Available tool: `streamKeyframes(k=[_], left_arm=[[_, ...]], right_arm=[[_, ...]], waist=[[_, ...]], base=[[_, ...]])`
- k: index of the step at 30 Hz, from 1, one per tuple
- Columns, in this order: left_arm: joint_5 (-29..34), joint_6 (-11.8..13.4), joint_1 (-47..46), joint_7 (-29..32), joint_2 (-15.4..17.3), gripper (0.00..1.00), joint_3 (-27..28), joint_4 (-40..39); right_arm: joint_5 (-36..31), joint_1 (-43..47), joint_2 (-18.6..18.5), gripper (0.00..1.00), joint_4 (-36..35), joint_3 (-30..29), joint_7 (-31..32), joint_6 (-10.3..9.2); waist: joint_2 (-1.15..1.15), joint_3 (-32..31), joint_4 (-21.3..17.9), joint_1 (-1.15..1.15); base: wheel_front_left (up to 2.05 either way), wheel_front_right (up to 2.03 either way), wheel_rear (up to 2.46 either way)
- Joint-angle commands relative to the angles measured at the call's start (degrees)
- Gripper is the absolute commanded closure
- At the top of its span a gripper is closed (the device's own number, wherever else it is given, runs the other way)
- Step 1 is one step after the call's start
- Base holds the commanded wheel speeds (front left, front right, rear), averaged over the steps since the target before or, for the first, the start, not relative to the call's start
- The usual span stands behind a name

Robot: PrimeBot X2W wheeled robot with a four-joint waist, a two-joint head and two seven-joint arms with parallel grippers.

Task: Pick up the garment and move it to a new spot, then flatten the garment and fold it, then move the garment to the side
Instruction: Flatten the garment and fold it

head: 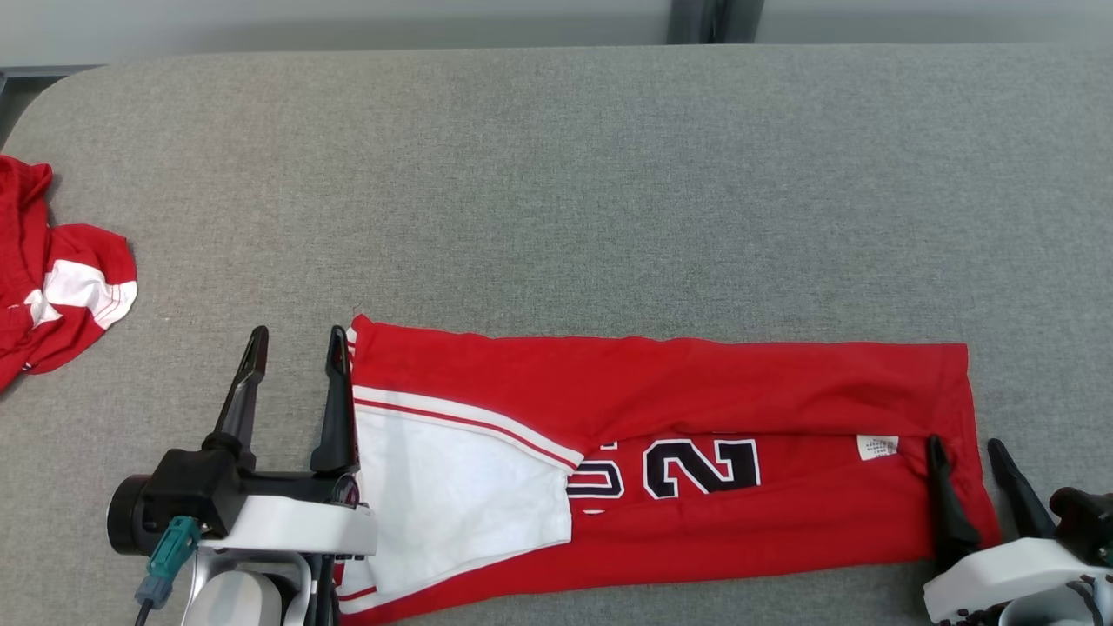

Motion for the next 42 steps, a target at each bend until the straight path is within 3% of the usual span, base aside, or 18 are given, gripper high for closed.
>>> streamKeyframes(k=[1,3,4,6,10,18,31,35,42], left_arm=[[0.0,-0.2,-1.0,-0.1,0.1,0.00,0.0,0.0],[-0.1,-0.2,-1.0,-0.1,0.1,0.00,-0.1,0.2],[-0.1,-0.3,-1.1,-0.1,0.0,0.00,-0.1,0.3],[0.0,-0.3,-1.2,-0.1,0.0,0.00,-0.1,0.4],[0.2,-0.2,-1.4,-0.1,-0.1,0.00,0.1,0.4],[0.1,-0.1,-1.1,-0.1,-0.1,0.00,0.1,0.3],[-0.7,0.3,-0.3,-0.1,-0.1,0.00,-0.3,0.5],[-0.7,0.3,0.1,-0.1,-0.1,0.00,-0.1,0.5],[-1.0,0.1,0.6,-0.1,-0.1,0.00,-0.2,0.6]], right_arm=[[0.4,-0.6,-0.2,0.00,0.9,0.4,0.3,0.03],[1.5,-0.2,0.3,0.00,3.0,1.8,0.4,0.03],[2.3,0.0,0.6,0.22,5.0,3.2,0.6,0.06],[3.2,0.1,0.9,1.00,6.5,4.6,0.9,0.08],[4.3,-0.5,0.3,1.00,6.2,4.7,0.9,-0.01],[4.0,-1.6,-2.1,1.00,1.0,-0.5,0.1,-0.05],[1.7,1.0,-3.1,1.00,-6.1,-7.2,0.1,0.01],[1.2,0.4,-2.4,1.00,-12.1,-3.7,0.1,0.01],[1.2,-2.0,-0.4,1.00,-23.1,6.5,5.9,0.02]], waist=[[0.00,0.0,0.0,0.00],[0.00,0.1,0.0,0.00],[0.00,0.1,0.0,0.00],[0.00,0.2,0.0,0.00],[0.00,0.1,-0.3,0.00],[0.00,-0.4,-1.0,0.00],[0.00,-2.1,-1.7,0.00],[0.00,-2.8,-2.2,0.00],[0.00,-3.6,-2.5,0.00]], base=[[0.00,0.00,0.00],[0.00,0.00,0.00],[0.00,0.00,0.00],[0.00,0.00,0.00],[0.00,0.00,0.00],[0.00,0.00,0.00],[0.00,0.00,0.00],[0.00,0.00,0.00],[0.00,0.00,0.00]])
